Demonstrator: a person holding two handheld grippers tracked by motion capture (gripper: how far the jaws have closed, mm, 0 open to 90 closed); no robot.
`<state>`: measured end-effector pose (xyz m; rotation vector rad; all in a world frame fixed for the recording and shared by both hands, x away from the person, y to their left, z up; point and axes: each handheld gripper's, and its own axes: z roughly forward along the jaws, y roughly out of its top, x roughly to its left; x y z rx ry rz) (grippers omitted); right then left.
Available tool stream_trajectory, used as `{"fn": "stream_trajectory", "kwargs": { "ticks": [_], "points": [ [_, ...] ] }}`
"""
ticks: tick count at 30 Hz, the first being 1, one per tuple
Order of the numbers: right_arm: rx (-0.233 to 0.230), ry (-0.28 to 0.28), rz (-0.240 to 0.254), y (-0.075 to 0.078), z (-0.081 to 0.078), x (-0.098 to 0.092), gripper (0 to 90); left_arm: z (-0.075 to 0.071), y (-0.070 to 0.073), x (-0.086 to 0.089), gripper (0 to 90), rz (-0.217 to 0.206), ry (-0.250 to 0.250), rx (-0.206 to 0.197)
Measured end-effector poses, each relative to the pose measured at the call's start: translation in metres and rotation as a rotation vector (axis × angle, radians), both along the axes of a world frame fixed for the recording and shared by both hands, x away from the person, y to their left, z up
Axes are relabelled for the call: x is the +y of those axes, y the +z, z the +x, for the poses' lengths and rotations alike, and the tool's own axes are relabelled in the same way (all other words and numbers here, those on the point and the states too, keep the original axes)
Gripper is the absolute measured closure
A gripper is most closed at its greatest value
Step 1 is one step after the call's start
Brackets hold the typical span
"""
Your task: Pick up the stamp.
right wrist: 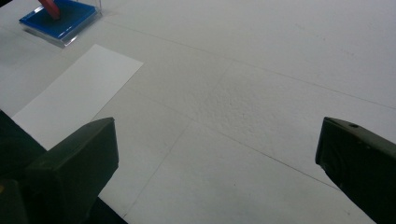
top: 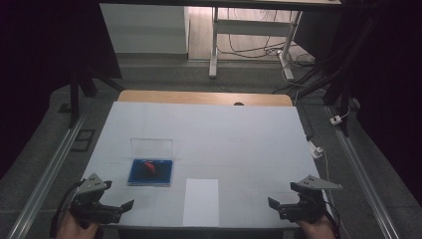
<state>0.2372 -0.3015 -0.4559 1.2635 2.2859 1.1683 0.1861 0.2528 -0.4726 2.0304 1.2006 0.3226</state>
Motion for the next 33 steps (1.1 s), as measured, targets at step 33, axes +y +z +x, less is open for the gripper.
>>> {"fn": "stream_trajectory", "kwargs": {
  "ticks": [33],
  "points": [
    [0.023, 0.032, -0.007, -0.001, 0.002, 0.002, 0.0, 0.073, -0.016, -0.027, 0.0, 0.042, -0.036, -0.015]
  ]
}}
